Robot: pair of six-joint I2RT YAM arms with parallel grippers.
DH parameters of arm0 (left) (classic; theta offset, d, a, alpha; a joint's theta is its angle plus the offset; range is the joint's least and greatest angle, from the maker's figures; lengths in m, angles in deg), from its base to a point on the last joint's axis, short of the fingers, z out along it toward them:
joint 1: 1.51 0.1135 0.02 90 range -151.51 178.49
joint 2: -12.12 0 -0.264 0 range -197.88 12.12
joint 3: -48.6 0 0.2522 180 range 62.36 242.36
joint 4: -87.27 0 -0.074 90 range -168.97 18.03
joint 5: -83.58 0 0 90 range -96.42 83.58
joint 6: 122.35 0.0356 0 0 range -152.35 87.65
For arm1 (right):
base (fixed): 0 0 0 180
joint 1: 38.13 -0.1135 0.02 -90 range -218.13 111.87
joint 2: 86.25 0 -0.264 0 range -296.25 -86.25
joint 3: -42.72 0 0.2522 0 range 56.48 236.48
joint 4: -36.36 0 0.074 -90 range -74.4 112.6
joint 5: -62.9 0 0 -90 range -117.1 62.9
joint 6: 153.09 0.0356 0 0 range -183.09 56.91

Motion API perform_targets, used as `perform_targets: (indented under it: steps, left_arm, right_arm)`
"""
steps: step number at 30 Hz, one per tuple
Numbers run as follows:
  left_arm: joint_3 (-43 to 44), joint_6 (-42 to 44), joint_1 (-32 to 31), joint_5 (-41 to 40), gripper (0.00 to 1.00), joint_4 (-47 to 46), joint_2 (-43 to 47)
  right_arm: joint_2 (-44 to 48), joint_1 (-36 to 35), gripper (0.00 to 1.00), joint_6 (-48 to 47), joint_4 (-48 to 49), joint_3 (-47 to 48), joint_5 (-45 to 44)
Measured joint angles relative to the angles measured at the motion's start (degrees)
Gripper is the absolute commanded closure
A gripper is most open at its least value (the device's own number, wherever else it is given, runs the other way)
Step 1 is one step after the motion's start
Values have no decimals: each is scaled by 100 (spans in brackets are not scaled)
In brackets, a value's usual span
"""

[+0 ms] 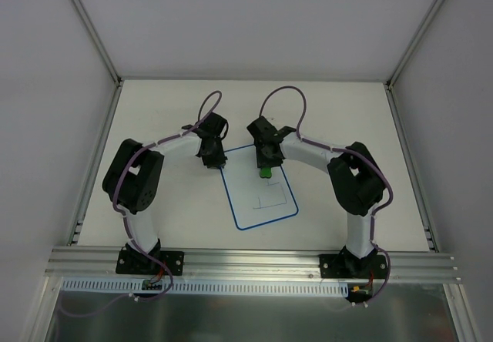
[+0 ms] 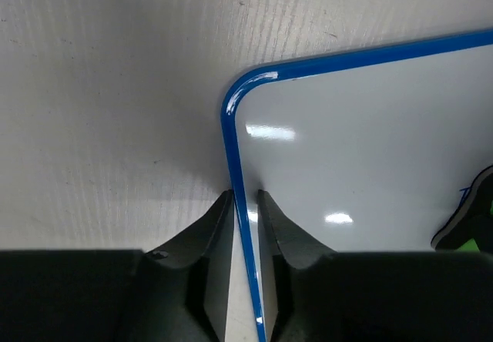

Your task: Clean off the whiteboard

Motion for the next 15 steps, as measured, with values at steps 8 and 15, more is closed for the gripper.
perform_targets:
  steps: [8,15]
  left_arm:
    - [179,-44,-11,-37,100,-35,-140]
    - [199,-44,-11,-42,100,-118,-168]
  right_arm:
    - [-9,269,100,-140,39,-2,299]
    - [-627,483,100,-310,-17,874,664]
